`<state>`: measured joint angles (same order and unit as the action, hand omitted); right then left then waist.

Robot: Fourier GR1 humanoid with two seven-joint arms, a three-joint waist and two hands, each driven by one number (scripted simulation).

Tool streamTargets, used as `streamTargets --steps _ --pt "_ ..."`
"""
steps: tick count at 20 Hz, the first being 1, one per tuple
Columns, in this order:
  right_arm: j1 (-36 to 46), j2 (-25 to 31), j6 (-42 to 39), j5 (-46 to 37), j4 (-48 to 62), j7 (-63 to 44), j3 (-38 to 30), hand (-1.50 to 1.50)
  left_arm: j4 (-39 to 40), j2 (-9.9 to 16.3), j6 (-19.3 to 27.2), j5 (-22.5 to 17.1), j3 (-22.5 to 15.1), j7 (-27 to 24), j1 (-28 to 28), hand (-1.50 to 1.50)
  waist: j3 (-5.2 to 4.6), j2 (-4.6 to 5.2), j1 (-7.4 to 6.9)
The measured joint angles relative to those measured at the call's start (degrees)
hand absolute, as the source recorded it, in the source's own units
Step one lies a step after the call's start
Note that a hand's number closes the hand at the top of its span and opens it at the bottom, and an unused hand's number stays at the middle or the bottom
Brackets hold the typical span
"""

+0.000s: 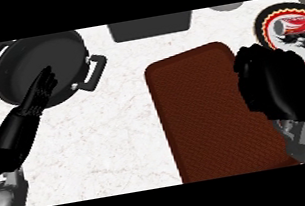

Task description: Pick the can from the tray and place it in the plate

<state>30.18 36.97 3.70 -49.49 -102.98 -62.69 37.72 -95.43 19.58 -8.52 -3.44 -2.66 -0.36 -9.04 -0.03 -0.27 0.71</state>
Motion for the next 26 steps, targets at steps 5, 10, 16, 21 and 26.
streamTargets --steps 5,10,16,21,26 --pt "-2.3 0.9 1.6 0.0 4.1 4.3 -8.1 1.5 -0.4 -1.5 0.4 1.5 -0.8 -0.4 0.6 0.0 0.03 0.22 -0.48" --pt "-3.4 0.0 6.5 1.2 11.6 11.6 -15.7 1.5 -0.4 -1.9 -0.5 1.8 -0.3 -0.4 0.4 0.0 0.06 0.32 -0.8" --pt "-1.1 -1.0 14.2 3.3 25.9 23.6 -24.3 1.5 2.0 -2.6 -1.4 2.5 0.2 -2.2 -0.3 0.0 0.06 0.47 -1.2" --pt "3.5 -1.0 18.6 4.2 41.0 33.9 -30.0 1.5 1.9 -3.7 -1.1 3.5 -0.1 -1.5 -1.0 0.0 0.07 0.56 -1.6" --pt "5.9 -1.0 20.1 5.8 55.1 42.2 -34.0 1.5 2.7 -3.0 -2.6 2.6 1.4 -1.3 -2.3 0.0 0.1 0.72 -1.94"
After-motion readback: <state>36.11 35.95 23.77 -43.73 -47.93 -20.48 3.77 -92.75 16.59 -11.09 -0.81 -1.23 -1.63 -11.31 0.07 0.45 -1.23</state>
